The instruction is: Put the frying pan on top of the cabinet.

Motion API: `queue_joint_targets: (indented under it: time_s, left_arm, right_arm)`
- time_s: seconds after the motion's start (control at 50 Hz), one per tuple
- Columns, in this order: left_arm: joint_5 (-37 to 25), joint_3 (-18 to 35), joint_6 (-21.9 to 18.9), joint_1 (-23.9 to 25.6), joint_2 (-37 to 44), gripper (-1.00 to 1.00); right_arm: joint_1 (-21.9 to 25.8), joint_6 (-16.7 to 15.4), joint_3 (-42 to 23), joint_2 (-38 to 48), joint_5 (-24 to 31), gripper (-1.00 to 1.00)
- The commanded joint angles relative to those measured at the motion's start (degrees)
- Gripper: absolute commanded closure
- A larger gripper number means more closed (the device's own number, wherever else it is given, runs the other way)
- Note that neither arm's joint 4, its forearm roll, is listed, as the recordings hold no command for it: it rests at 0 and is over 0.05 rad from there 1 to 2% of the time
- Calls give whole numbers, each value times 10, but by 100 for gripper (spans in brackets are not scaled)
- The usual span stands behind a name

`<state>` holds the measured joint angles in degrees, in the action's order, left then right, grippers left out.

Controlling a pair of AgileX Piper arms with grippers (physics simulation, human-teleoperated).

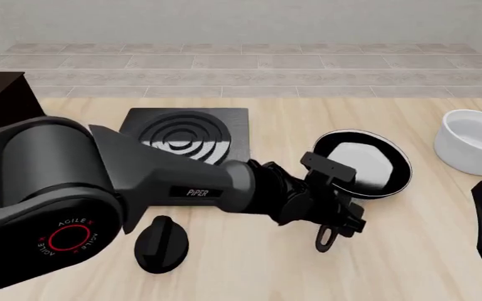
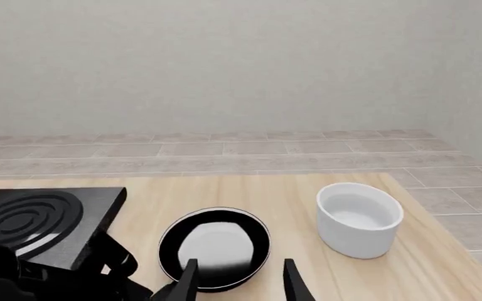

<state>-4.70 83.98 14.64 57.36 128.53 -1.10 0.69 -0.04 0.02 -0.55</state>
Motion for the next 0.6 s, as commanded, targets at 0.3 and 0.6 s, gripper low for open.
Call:
queue_joint_targets:
  time_s: [0.3,0.6]
  left_arm:
    - [11,2,11,-4,26,-100]
    - [28,-14,-6,-16,20,100]
  right_arm:
    - [-3,4,0,0,1,-100]
    - [-3,4,0,0,1,-100]
